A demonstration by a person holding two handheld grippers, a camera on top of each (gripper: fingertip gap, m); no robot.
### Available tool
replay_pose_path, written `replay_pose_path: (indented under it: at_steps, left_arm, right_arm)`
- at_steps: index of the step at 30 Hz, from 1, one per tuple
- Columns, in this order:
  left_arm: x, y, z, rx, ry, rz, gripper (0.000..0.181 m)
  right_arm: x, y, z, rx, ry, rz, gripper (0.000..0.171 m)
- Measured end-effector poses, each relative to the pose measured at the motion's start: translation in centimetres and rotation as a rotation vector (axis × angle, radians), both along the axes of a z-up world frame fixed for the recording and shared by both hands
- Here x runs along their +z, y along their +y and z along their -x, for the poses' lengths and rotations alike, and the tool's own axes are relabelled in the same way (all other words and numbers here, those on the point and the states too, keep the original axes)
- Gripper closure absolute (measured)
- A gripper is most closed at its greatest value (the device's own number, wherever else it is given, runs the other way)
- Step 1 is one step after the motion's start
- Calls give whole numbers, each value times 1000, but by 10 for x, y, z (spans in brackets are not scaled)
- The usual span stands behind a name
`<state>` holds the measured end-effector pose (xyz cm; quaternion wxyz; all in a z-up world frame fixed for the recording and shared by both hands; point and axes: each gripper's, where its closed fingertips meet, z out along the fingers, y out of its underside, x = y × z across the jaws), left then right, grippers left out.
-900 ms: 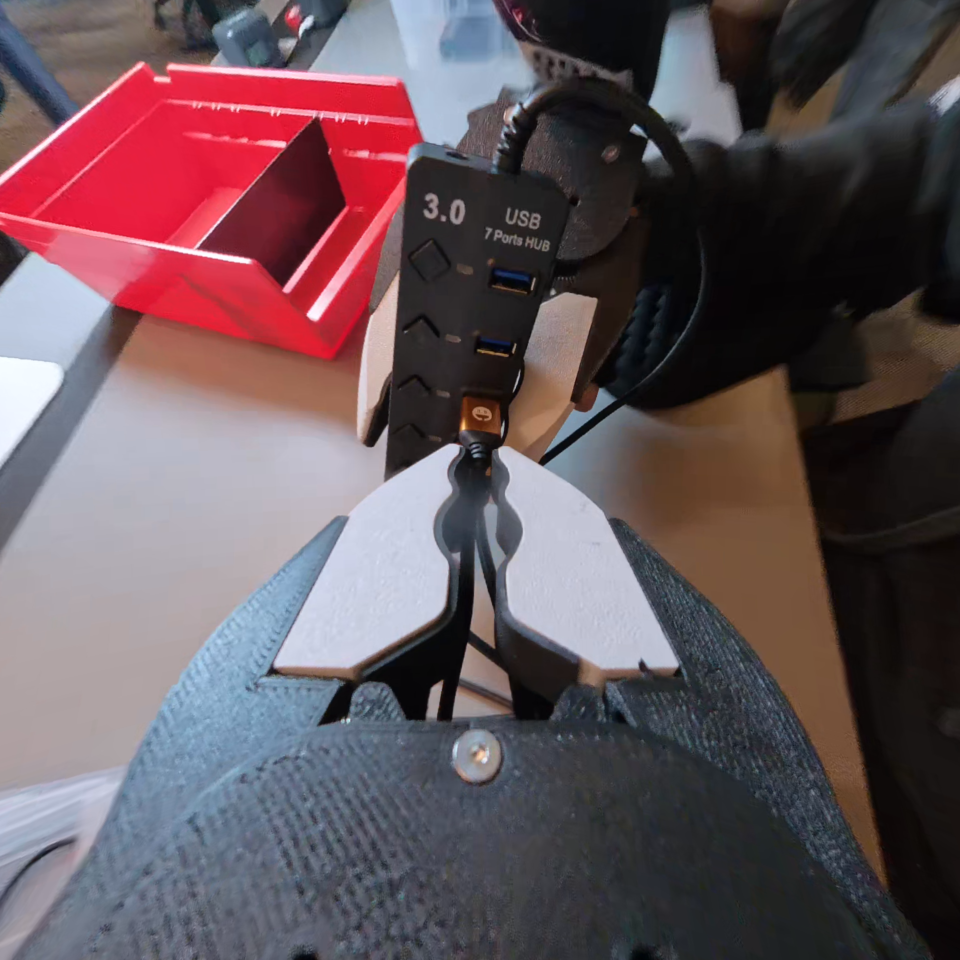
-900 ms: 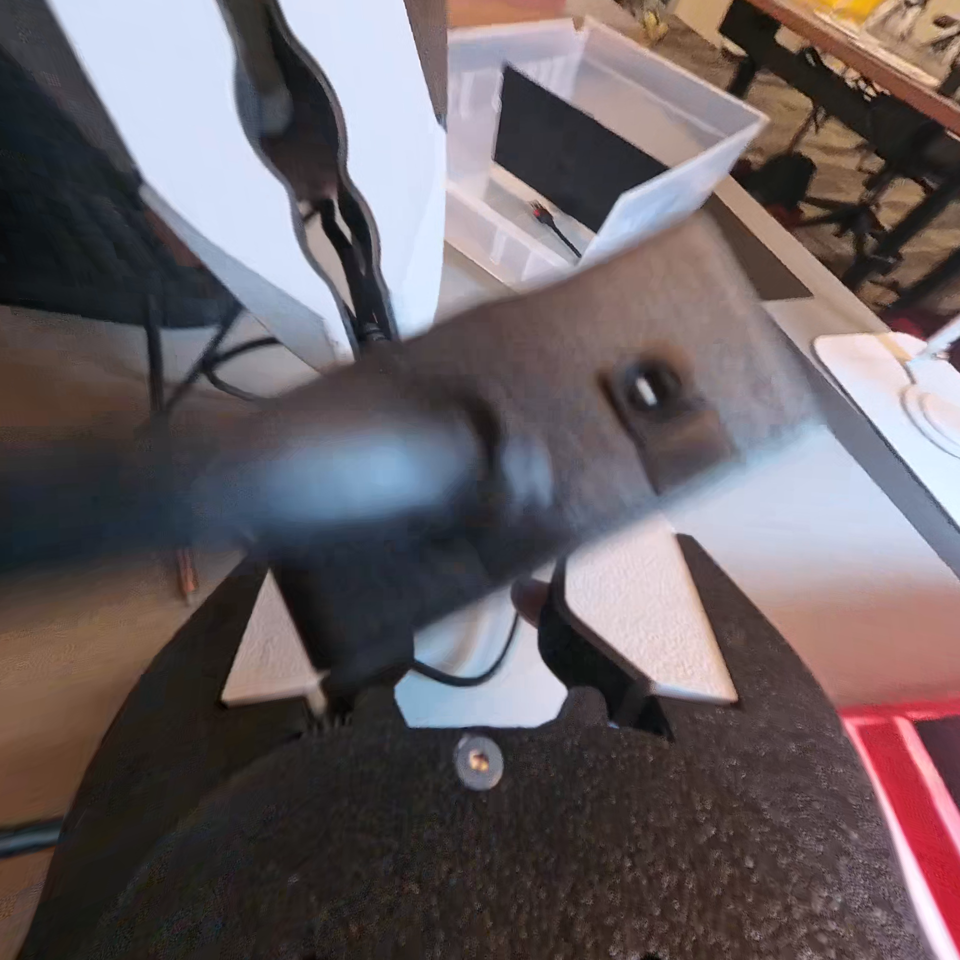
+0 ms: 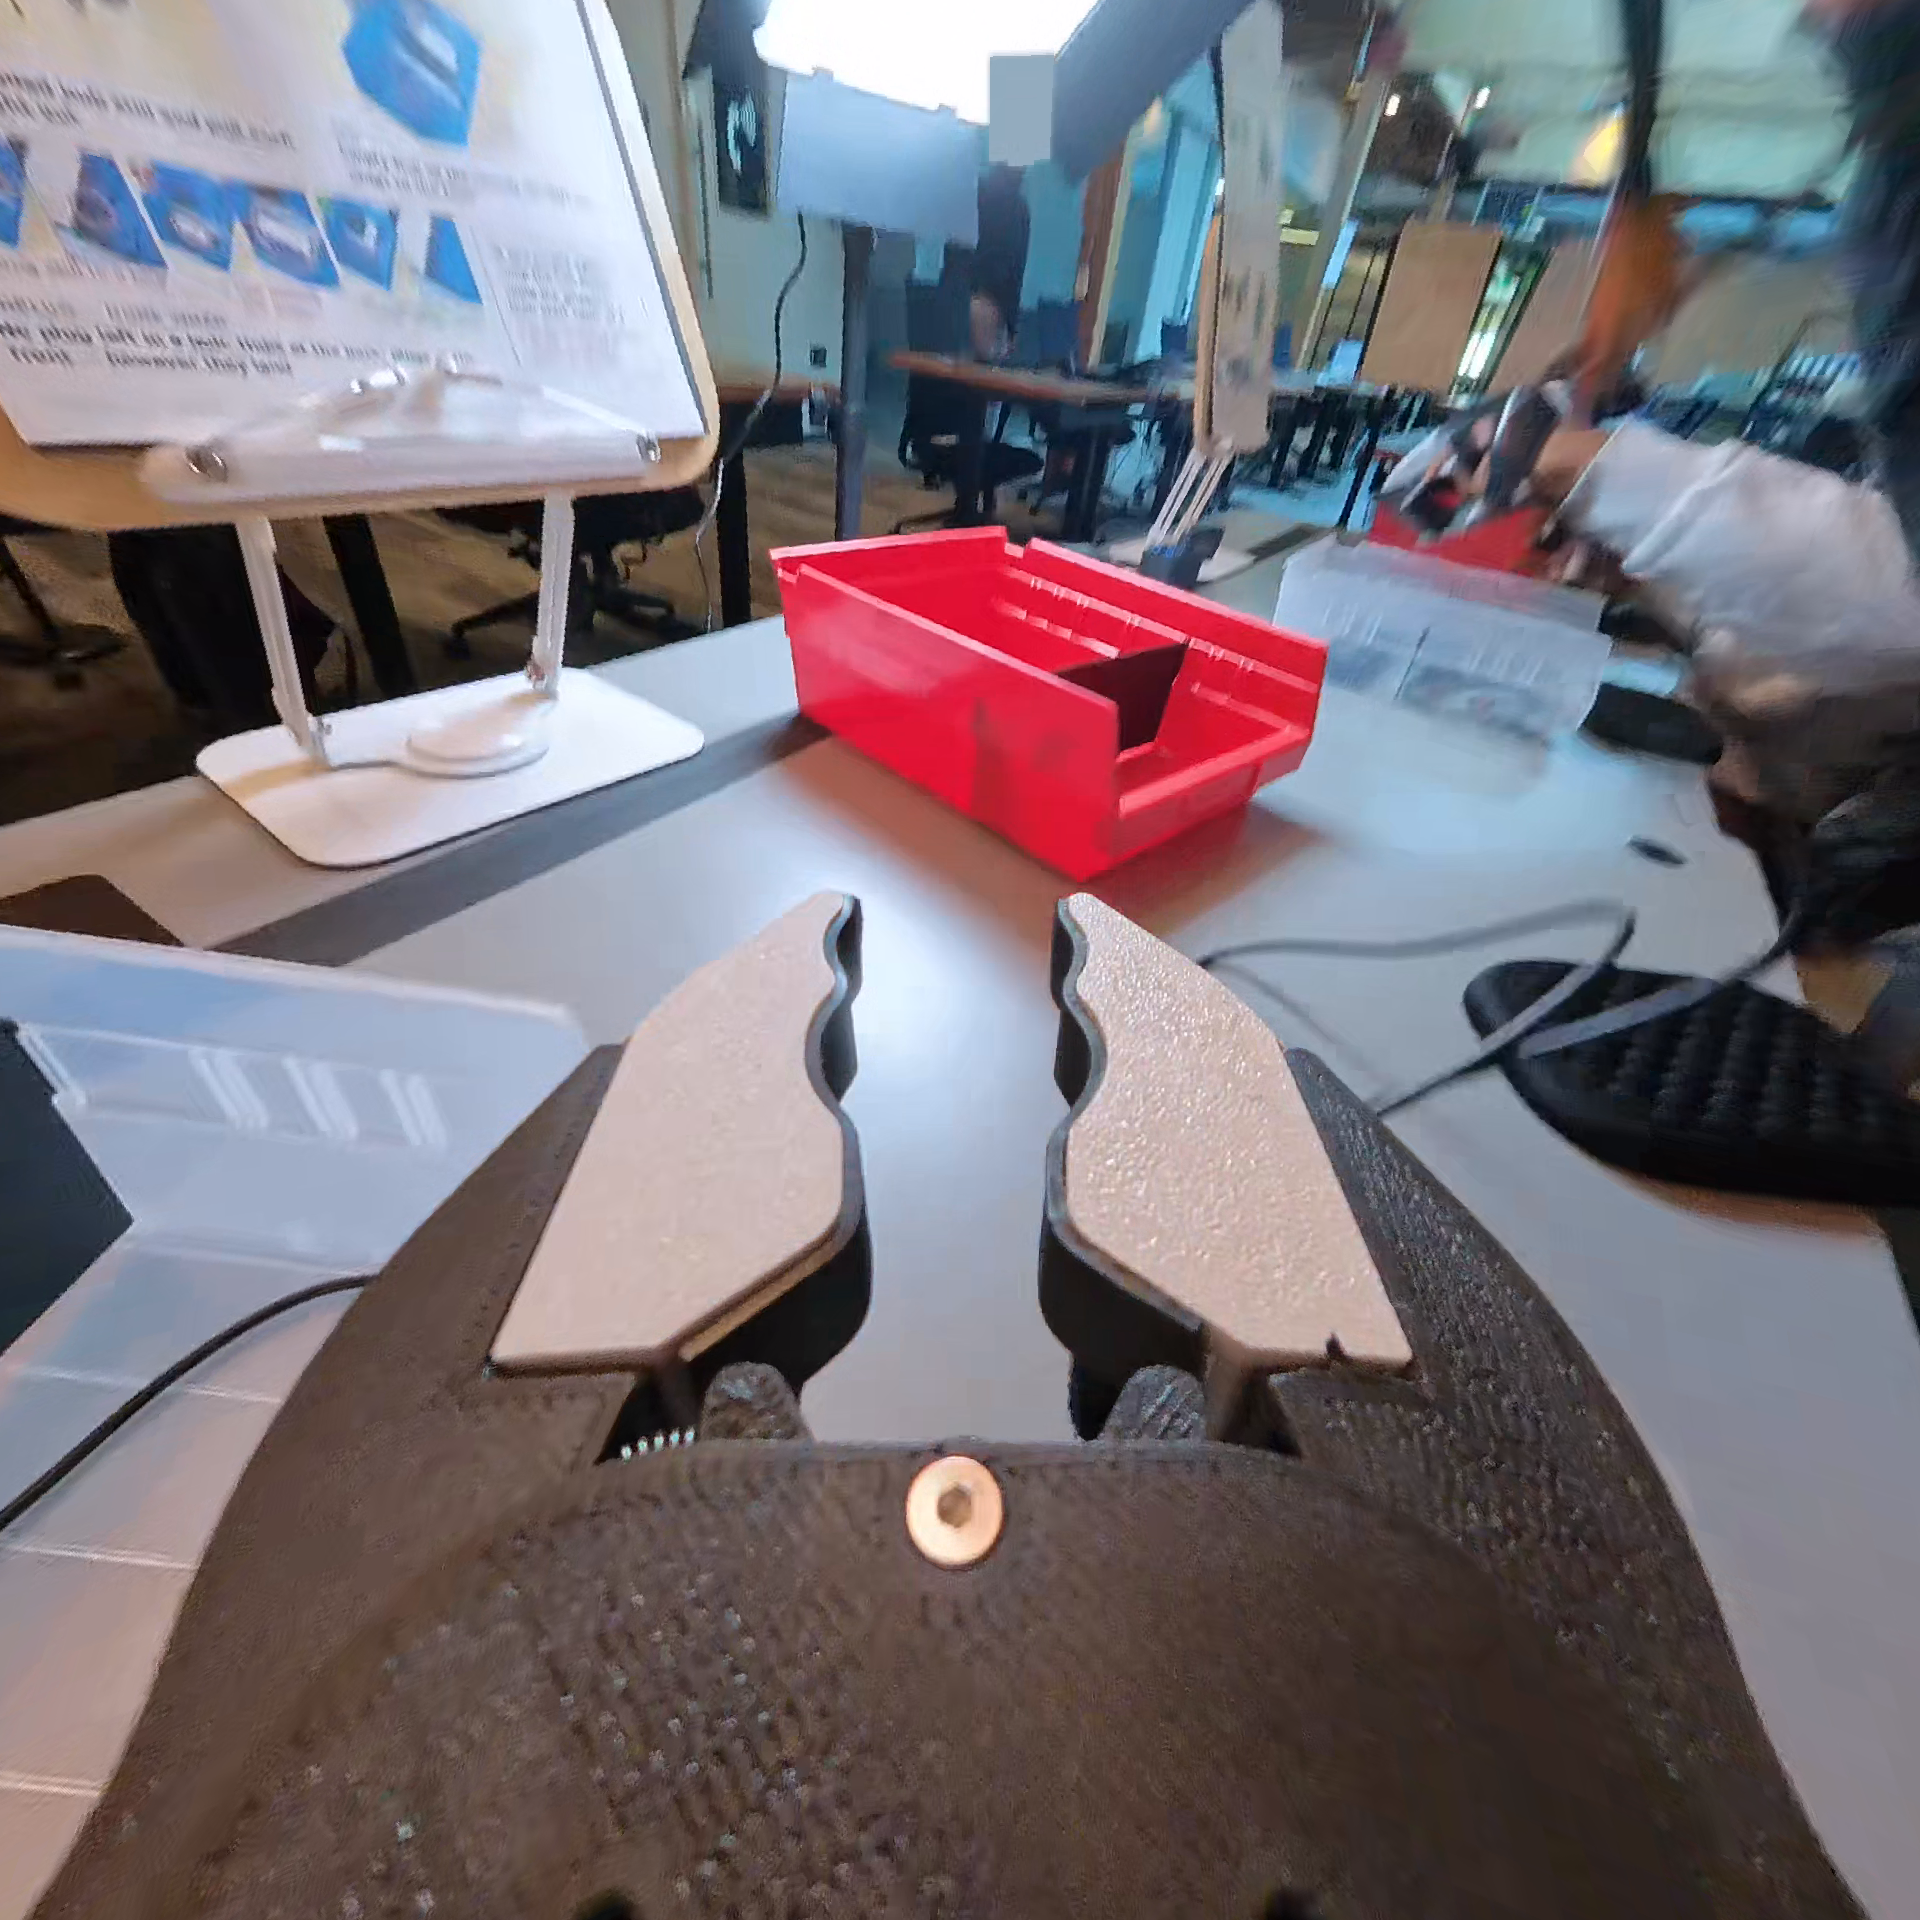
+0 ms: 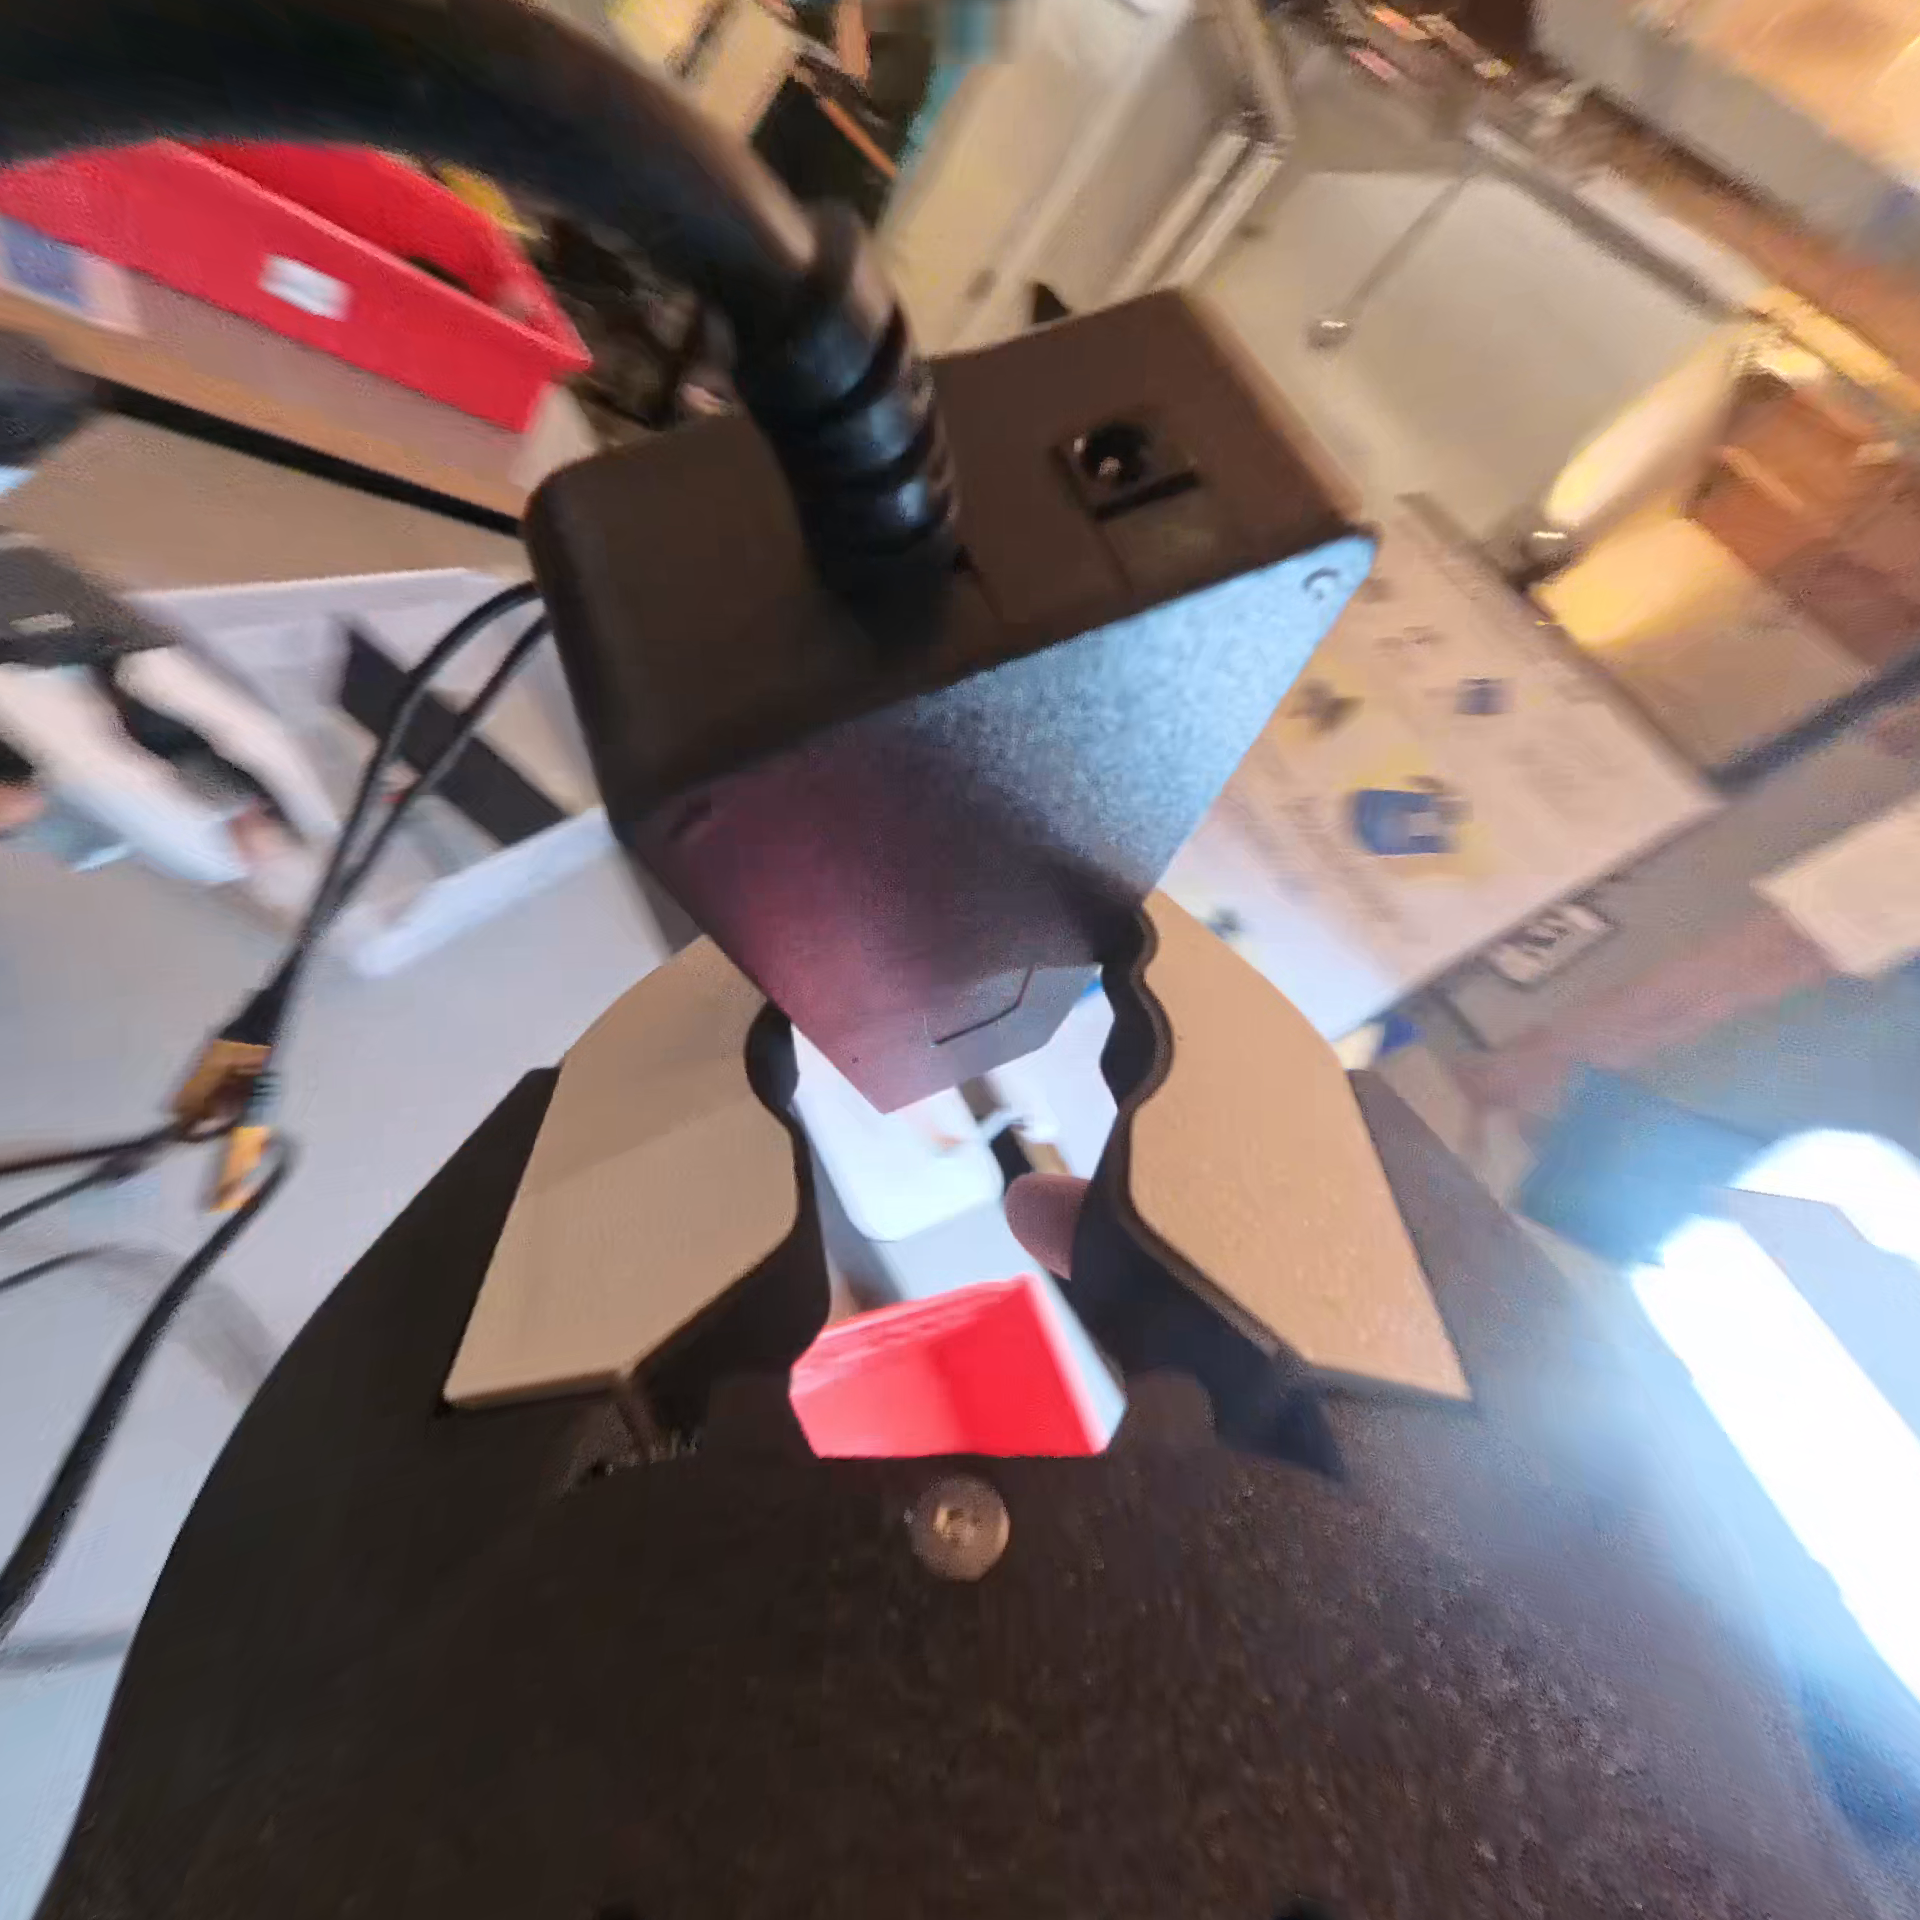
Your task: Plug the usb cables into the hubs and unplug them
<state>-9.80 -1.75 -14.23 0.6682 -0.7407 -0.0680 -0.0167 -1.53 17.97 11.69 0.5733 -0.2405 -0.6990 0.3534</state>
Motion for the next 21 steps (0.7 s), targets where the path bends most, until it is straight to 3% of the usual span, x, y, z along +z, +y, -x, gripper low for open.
replay_pose_path:
  at_steps: [3,6,8,14,17,19,21]
  left_arm:
    - [-15,10,-8,-30,17,55,146]
    - [-26,15,-14,-37,72,108,146]
    - [-33,17,-18,-44,101,136,147]
    - [-47,23,-24,-59,142,198,149]
    - [-52,24,-25,-62,156,218,149]
    - [-56,25,-25,-65,161,233,150]
    - [-61,26,-25,-64,168,252,150]
  right_arm:
    - [56,55,20,-197,104,-5,113]
    - [48,112,41,-377,93,36,113]
    - [-7,148,59,-463,-16,105,112]
    - [-252,206,90,-608,-539,502,113]
    - [-314,213,93,-641,-725,640,113]
    - [-337,213,92,-641,-855,732,113]
    - [-348,228,89,-719,-887,687,113]
